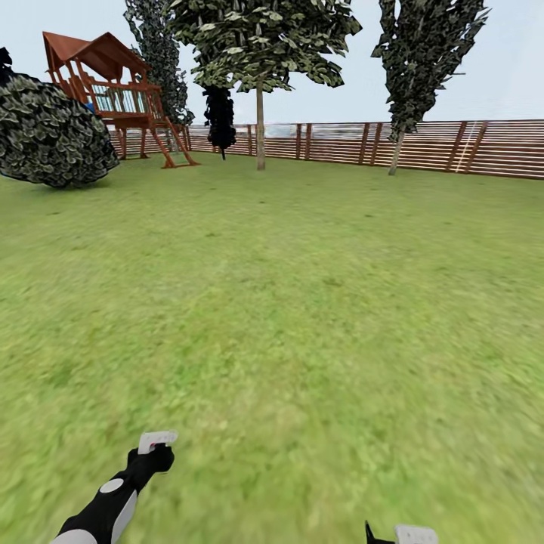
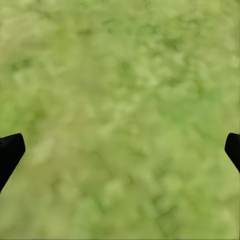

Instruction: In the garden, pick up the pesticide atomizer on the floor and spray pesticide onto both trees until each tree trunk is fully covered.

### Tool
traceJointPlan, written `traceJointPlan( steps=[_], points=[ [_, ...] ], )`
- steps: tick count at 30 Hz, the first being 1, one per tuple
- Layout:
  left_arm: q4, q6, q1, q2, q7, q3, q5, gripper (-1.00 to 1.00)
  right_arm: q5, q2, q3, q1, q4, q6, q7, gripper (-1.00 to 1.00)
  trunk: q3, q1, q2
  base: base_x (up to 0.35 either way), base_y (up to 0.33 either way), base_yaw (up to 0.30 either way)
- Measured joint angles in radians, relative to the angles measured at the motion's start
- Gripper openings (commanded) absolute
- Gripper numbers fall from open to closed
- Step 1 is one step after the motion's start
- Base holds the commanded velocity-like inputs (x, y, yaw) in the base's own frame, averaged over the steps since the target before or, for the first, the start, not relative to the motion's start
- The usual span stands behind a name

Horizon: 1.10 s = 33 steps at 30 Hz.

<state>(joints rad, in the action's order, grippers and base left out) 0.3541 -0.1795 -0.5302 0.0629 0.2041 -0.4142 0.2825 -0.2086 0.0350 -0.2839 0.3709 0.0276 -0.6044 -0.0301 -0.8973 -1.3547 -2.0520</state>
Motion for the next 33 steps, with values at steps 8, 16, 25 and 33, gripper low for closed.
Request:
traceJointPlan(
  steps=[8,16,25,33],
  points=[
    [0.000,0.000,-0.001,0.000,0.000,0.000,0.000,-1.00,0.001,-0.001,-0.001,0.000,0.001,0.000,0.002,1.00,0.003,0.000,0.000,0.338,0.000,0.000],
    [0.000,0.000,0.000,0.000,0.000,0.000,0.000,-1.00,0.002,-0.001,0.000,0.000,0.002,-0.001,0.001,1.00,0.016,0.000,0.000,0.338,0.000,0.000],
    [0.000,0.000,0.000,0.001,0.000,0.000,0.000,-1.00,0.003,0.000,-0.001,0.000,0.002,-0.001,0.002,1.00,0.023,0.000,0.000,0.338,0.000,0.000],
    [0.000,0.000,-0.001,0.002,0.000,0.000,0.000,-1.00,0.003,0.000,-0.001,0.000,0.002,-0.002,0.000,1.00,0.027,0.000,0.000,0.338,0.000,0.159]
  ],
)
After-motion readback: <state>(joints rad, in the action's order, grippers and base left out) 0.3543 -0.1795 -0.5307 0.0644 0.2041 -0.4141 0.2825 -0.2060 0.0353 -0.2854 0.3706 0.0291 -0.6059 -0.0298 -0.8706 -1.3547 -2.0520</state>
